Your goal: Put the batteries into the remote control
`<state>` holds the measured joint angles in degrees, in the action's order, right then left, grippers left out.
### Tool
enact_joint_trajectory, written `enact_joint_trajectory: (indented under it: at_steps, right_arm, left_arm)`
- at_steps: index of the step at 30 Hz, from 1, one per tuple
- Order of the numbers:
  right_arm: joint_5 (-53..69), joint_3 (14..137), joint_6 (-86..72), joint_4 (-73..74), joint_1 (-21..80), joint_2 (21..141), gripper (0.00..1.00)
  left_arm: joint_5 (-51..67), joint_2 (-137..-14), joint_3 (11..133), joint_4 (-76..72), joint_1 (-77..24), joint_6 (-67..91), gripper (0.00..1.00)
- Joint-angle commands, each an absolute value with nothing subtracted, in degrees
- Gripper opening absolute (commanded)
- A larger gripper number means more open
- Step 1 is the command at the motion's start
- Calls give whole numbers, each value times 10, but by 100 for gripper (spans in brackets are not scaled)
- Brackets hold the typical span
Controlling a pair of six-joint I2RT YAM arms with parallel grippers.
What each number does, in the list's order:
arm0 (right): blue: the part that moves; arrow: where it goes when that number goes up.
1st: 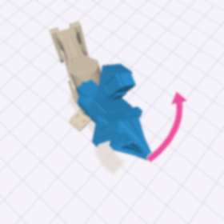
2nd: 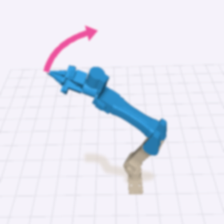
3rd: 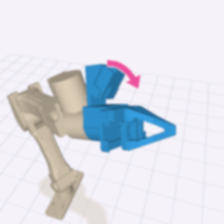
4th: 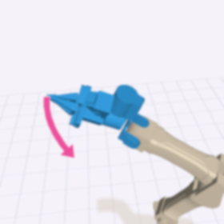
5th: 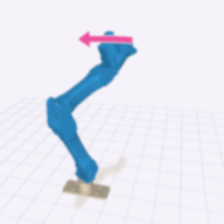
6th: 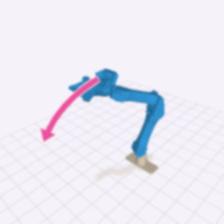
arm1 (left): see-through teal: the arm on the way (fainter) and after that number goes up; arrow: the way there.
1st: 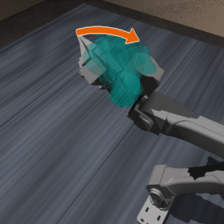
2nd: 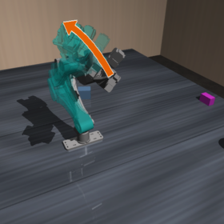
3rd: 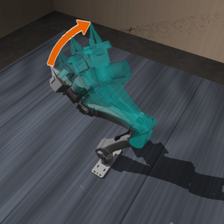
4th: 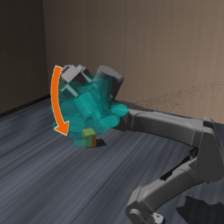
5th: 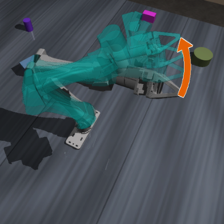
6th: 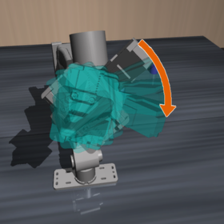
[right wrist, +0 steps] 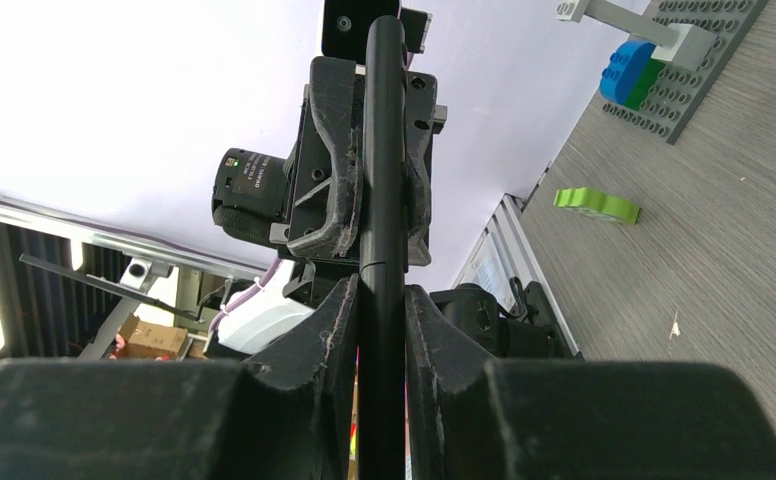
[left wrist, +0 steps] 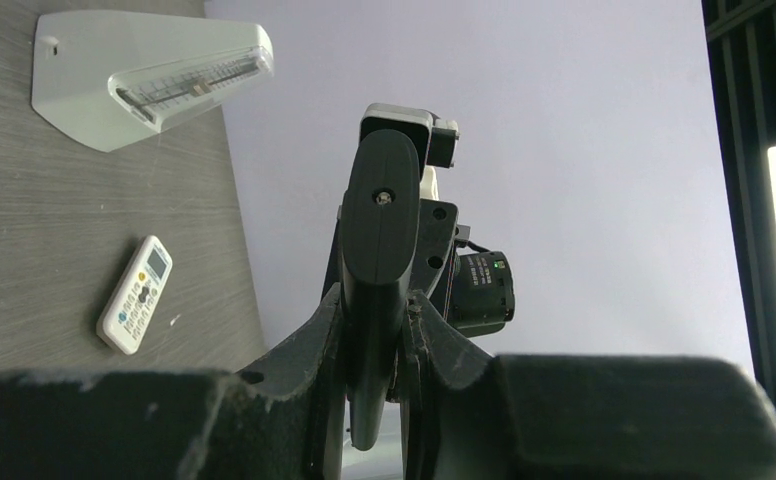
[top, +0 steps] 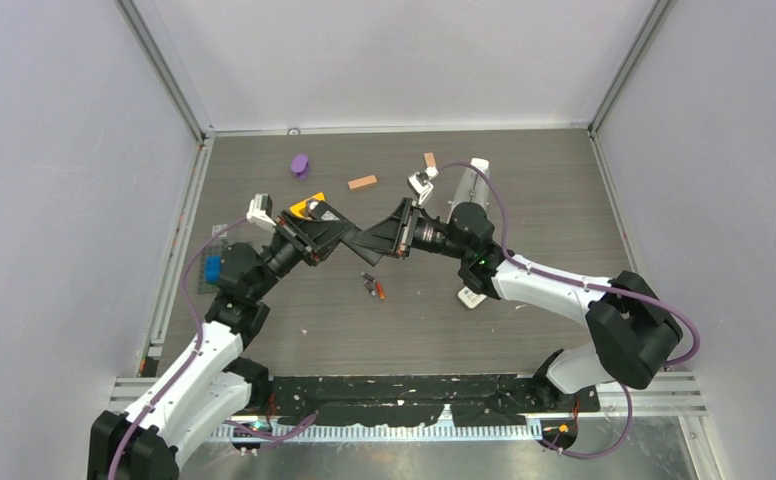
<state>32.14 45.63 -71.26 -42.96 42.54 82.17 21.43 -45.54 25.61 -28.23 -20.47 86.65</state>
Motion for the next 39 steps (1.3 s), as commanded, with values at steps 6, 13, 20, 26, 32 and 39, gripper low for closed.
enact_joint_trajectory:
  at_steps: [6,13,20,26,32,39]
  right_arm:
    - [346,427,-698,-404,413,821,15]
    - [336,418,-690,-389,410,811,19]
    - [325,398,-691,-379,405,795,20]
    - [314,369,-694,-380,401,779,20]
    - [304,353,-696,-380,398,762,20]
    - [292,342,-704,-374,397,751,26]
  left_arm:
    - [57,-408,262,-315,-181,880,0]
    - [38,-396,259,-295,-180,879,0]
    - [26,-403,271,-292,-180,863,0]
    - [23,-425,284,-304,-180,851,0]
    - [21,-439,280,-320,-180,852,0]
    - [10,-438,272,-322,-180,851,0]
